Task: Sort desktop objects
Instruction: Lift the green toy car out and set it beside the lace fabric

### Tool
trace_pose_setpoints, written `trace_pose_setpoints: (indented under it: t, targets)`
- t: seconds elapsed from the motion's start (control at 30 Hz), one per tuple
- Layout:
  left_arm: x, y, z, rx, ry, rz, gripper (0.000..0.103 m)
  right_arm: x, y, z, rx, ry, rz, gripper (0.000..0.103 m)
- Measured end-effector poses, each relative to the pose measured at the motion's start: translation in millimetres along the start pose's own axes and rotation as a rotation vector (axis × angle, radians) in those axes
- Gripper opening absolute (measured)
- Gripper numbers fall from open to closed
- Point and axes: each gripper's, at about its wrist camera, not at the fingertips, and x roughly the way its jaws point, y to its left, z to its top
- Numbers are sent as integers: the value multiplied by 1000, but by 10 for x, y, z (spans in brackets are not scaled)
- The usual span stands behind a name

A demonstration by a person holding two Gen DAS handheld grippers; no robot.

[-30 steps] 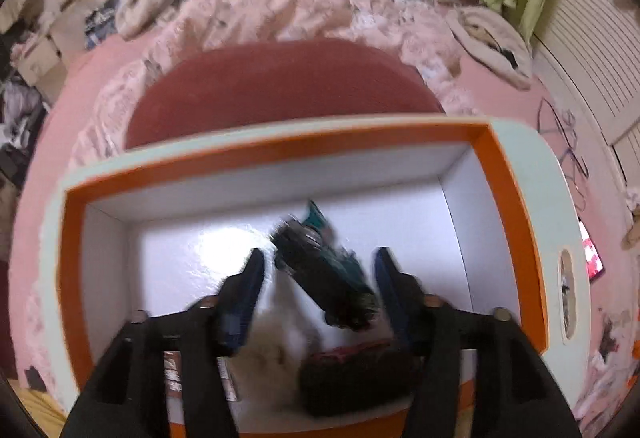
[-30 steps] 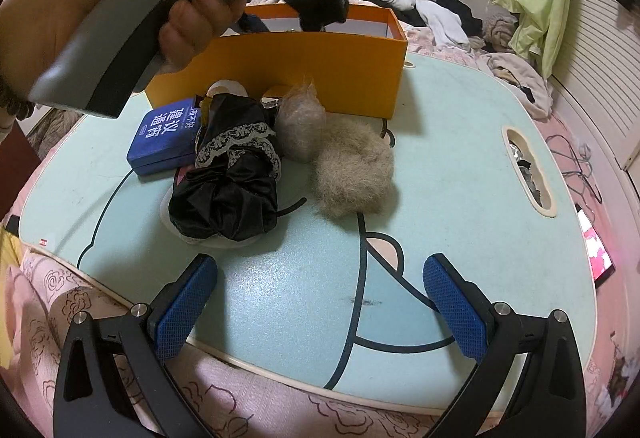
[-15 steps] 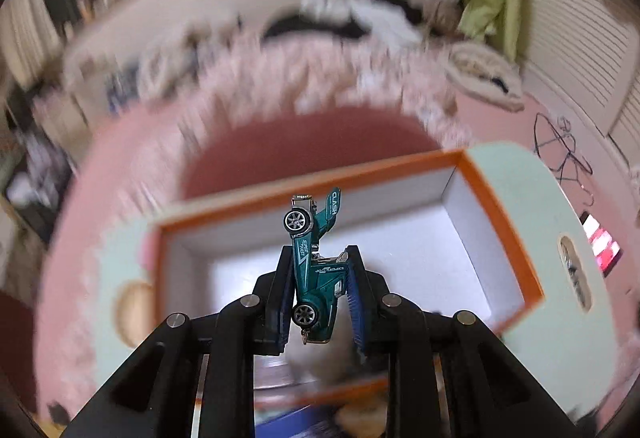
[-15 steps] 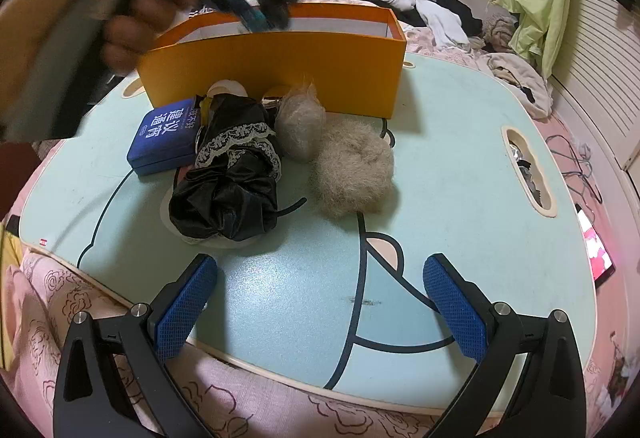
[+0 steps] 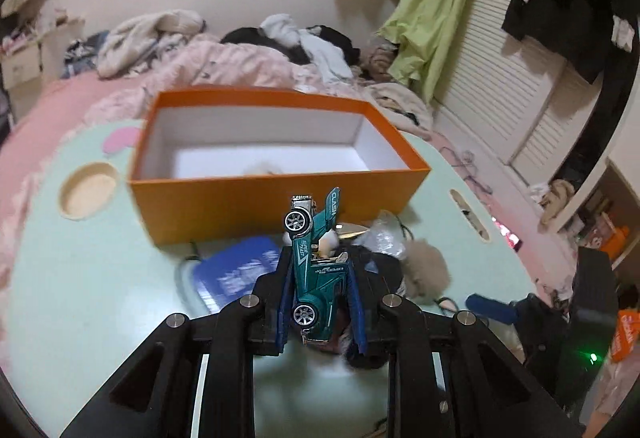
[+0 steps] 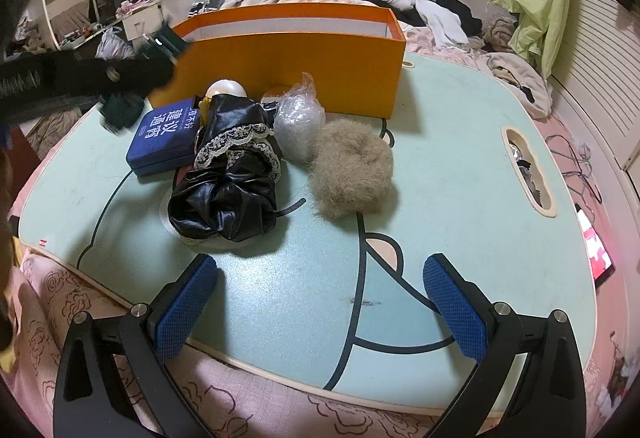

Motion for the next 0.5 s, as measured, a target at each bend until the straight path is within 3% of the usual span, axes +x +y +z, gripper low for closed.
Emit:
trace_pose_setpoints:
  t: [0.1, 0.2, 0.23, 0.33, 0.37, 0.43, 0.5]
  targets:
    - [100, -28, 0, -26, -2, -17, 39, 3, -4, -1, 0, 1, 1, 102]
    - [-117, -47, -107, -23, -92, -65, 49, -1, 10, -5, 1, -1, 0, 102]
    - [-182, -57, -121, -12, -106, -52, 56, 1, 7, -5, 0, 0, -1, 102]
    - [-332, -84, -256, 65, -82, 76, 59, 5, -6, -1, 0, 0, -1, 102]
    - [-372, -96, -325, 88, -74, 106, 64, 4, -12, 3, 0, 0, -1, 102]
    - [-433, -113, -508, 130, -50, 141, 77, 5, -13, 3, 1, 0, -1, 103]
    - [-422, -130, -676, 151, -11, 159, 78, 5, -14, 2, 0, 0, -1, 103]
